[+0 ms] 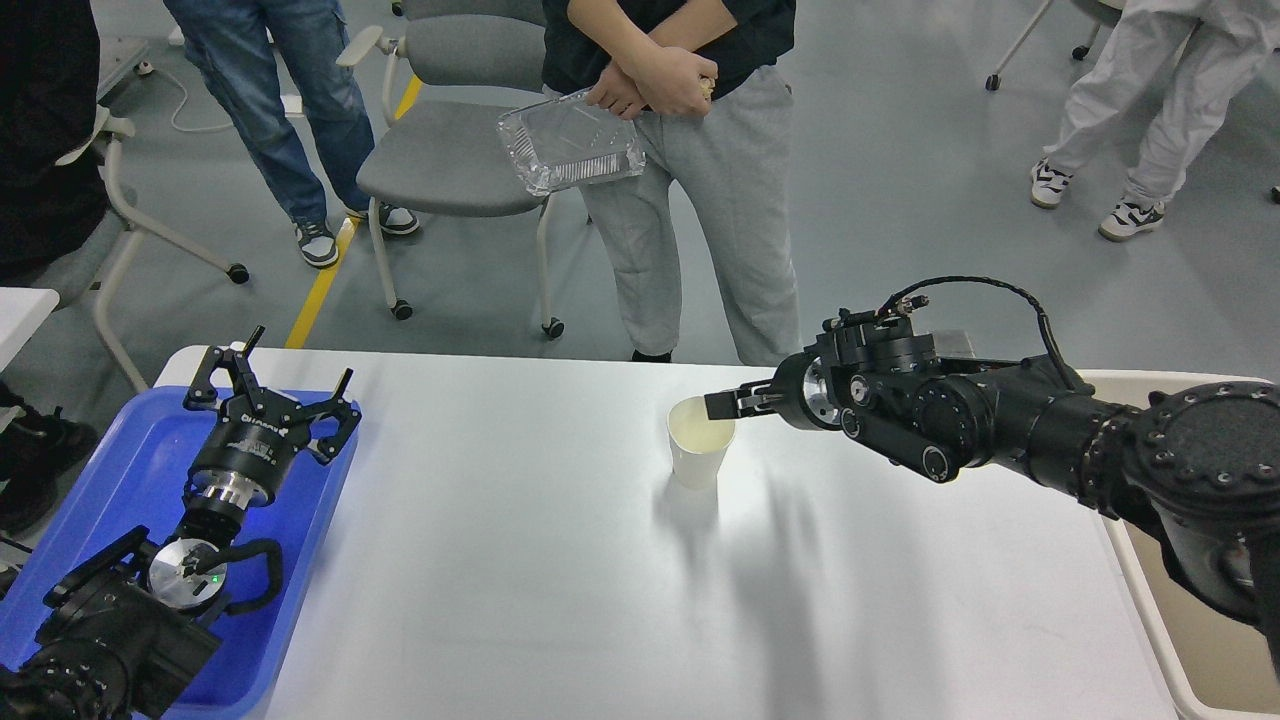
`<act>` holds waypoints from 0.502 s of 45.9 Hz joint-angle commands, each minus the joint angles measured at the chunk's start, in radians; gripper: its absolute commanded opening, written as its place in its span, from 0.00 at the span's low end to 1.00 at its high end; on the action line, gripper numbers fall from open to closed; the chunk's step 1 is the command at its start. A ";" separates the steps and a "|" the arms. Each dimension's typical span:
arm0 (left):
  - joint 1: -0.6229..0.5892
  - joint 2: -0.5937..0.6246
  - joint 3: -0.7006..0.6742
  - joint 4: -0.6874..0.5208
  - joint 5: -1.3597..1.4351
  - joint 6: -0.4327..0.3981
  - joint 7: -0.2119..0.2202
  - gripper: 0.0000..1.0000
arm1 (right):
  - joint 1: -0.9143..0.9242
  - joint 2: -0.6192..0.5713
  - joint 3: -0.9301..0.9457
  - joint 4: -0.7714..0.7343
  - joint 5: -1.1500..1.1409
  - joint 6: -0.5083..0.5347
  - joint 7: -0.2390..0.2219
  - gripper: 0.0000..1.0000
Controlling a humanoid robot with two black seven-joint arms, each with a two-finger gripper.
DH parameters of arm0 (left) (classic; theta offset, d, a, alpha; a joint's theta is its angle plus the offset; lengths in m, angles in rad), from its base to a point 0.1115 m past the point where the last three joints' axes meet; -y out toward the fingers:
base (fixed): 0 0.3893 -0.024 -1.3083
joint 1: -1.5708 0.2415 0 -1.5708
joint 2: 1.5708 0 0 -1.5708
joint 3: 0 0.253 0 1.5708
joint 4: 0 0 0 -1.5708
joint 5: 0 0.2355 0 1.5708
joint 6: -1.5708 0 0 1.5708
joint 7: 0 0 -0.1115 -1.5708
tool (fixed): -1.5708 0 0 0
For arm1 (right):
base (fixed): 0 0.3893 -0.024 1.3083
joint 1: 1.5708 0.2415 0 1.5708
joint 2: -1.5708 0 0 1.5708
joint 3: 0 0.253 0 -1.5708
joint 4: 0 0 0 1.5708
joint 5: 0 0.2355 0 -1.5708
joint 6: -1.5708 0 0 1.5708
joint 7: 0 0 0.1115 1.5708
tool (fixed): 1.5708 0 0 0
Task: Tidy desktop
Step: 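Position the right gripper at the cup rim and close on it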
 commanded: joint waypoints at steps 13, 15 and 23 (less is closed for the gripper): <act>0.000 0.000 0.000 0.000 0.001 0.000 0.000 1.00 | -0.051 0.014 0.051 -0.019 0.119 0.010 0.007 0.94; 0.000 0.000 0.000 0.000 0.000 0.000 0.000 1.00 | -0.049 0.014 0.054 -0.011 0.122 0.010 0.007 0.94; 0.000 0.000 0.000 0.000 0.001 0.000 0.000 1.00 | -0.023 0.014 0.083 0.007 0.122 0.010 0.007 0.95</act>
